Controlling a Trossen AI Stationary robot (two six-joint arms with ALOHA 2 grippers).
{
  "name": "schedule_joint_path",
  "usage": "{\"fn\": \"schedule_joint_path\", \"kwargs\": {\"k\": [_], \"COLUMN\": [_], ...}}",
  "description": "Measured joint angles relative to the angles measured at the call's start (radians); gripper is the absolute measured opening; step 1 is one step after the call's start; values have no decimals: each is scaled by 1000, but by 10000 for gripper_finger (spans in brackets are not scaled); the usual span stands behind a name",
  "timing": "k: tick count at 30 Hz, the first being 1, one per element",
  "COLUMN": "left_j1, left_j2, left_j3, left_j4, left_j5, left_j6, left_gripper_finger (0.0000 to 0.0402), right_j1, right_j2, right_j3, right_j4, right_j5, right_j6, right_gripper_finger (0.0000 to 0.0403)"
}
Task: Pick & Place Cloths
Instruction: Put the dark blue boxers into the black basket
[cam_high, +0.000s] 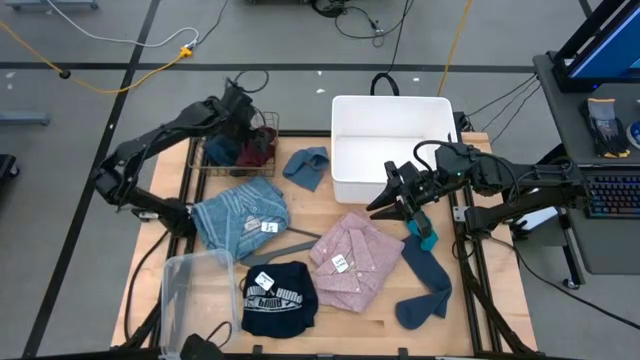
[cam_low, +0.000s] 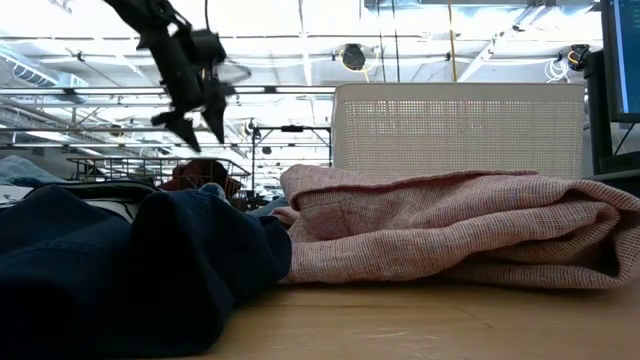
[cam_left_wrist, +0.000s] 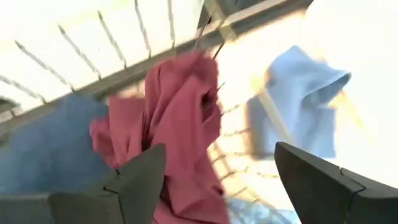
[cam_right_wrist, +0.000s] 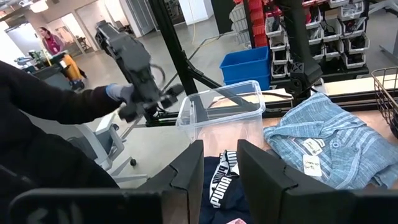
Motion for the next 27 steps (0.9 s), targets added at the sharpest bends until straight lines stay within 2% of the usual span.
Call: {"fn": "schedule_joint_path", "kwargs": {"k": [4,9,16,21,27], "left_j1": [-7,-61,-262,-468,-717], "left_j2": [-83,-205,-328,-343,-308], "left_j3": [52,71,71,71,71], "left_j4": [-9,-8,-9,-4,4], "left_j5": [4,68,74,-5,-194], "left_j6": [2,3,-10,-61,-117], "left_gripper_finger": [306,293,268,247,212], "right_j1": [0,0,0,0,0], "right_j2": [0,0,0,1,1], "right_j3": [0,0,0,0,0], "right_j4": [0,0,-1,-1,-8], "right_j5": [-2,-6,-6,-7,-7], "right_j6": [0,-2,-1,0,-8], "right_gripper_finger": [89,89,89,89,89]}}
